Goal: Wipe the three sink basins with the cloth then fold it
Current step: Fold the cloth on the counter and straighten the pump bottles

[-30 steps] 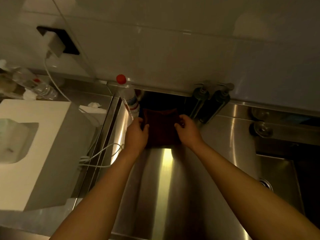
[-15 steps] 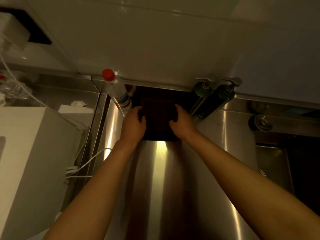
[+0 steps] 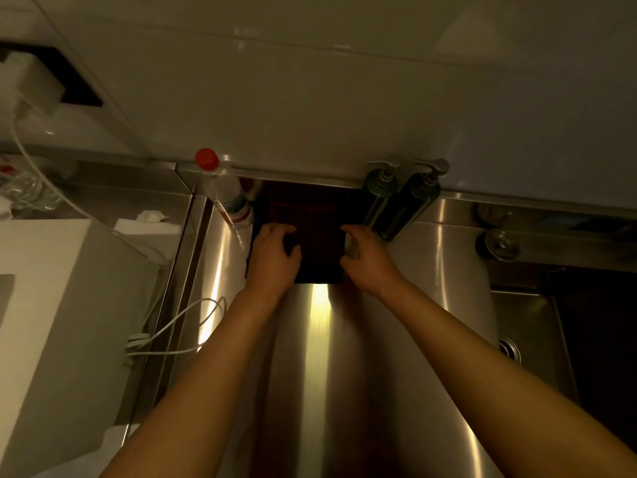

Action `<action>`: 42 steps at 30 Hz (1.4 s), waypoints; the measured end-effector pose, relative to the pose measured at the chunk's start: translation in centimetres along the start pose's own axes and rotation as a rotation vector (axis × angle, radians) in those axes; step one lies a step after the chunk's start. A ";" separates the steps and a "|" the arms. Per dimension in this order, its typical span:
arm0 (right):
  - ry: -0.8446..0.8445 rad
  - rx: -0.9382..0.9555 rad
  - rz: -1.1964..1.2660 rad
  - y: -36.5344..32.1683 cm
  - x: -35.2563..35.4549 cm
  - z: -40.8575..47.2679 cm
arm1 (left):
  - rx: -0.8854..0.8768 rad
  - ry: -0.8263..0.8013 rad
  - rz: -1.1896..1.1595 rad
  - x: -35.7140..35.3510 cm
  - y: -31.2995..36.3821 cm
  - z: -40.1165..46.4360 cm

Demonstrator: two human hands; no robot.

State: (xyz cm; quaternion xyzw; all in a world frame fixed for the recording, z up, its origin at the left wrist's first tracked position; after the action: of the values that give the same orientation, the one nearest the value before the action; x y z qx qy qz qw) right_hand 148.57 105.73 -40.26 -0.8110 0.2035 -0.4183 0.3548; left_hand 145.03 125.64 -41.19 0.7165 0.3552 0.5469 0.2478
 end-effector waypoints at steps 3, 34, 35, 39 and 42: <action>0.043 0.049 0.035 -0.6 1.9 -1.5 | -0.069 -0.018 -0.043 -0.3 3.5 0.8; 0.441 0.122 0.158 2.8 14.5 -1.8 | -0.211 -0.013 -0.225 -4.5 14.2 7.1; 0.449 0.126 0.155 2.8 14.5 -1.7 | -0.216 -0.013 -0.216 -4.5 14.2 7.1; 0.472 0.145 0.138 2.5 14.7 -2.1 | -0.224 -0.034 -0.197 -4.6 14.3 6.9; 0.488 0.203 0.127 1.3 14.9 -2.8 | -0.208 -0.037 -0.215 -4.4 14.2 6.4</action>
State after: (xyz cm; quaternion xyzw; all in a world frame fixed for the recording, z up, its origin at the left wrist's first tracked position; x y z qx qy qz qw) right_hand 154.62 94.41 -32.16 -0.6321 0.2902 -0.5966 0.4004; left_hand 153.93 113.56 -35.12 0.6547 0.3666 0.5378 0.3844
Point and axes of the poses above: each hand's wrist, its own z-axis towards the middle knuckle, its own x-axis out of the back of the hand, y = z × x, the point moved 7 cm from there along z, towards the middle knuckle, and after that the axes turned 13 degrees about -y, right-handed, at the moved point
